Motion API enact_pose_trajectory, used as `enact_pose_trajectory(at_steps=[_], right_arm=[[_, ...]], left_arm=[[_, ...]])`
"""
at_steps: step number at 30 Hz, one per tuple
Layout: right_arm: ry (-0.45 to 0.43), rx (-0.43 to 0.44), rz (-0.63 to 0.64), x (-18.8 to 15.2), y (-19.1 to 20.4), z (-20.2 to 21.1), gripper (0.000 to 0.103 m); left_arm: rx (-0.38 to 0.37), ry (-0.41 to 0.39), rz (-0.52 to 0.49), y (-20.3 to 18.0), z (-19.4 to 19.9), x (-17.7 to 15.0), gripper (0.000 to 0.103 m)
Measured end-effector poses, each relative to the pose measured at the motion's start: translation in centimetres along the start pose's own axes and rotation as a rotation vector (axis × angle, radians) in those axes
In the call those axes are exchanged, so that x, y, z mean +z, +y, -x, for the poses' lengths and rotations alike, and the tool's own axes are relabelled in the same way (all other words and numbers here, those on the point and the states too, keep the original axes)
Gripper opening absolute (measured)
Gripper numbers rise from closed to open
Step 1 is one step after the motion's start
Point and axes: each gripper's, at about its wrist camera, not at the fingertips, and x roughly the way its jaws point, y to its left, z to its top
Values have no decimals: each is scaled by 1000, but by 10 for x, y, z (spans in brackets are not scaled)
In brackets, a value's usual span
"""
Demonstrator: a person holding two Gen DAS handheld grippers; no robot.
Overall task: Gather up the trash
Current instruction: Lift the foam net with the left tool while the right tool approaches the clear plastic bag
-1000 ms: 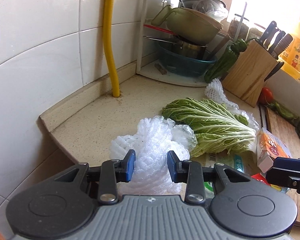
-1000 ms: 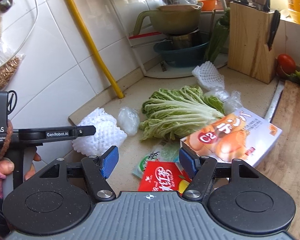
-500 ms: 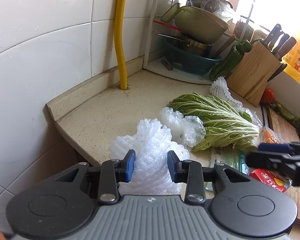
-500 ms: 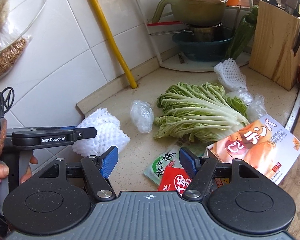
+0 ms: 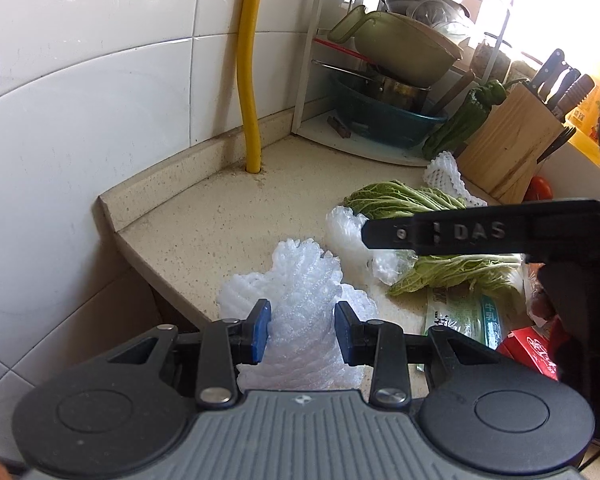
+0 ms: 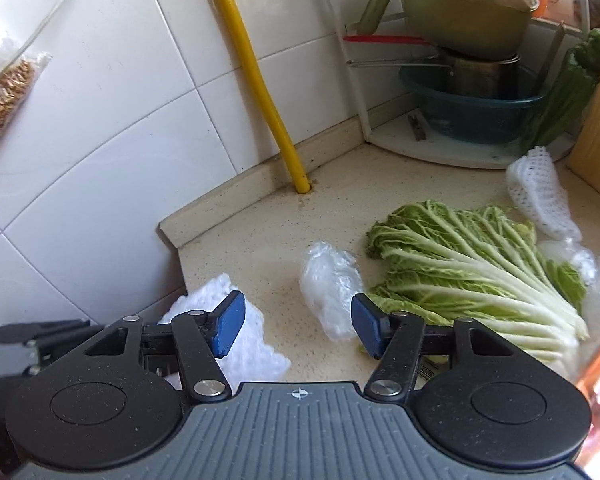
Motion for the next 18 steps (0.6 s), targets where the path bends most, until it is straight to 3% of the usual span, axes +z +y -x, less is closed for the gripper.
enact_pose_trajectory(at_steps=[10, 14, 18], right_arm=[[45, -53, 29, 6, 7, -39, 65], [70, -81, 36, 4, 8, -48, 49], [92, -99, 12, 1, 4, -55, 40]], left_arm=[[-10, 6, 8, 6, -4, 0, 33], [-11, 13, 3, 6, -7, -1, 33], [-9, 17, 3, 7, -8, -1, 33]])
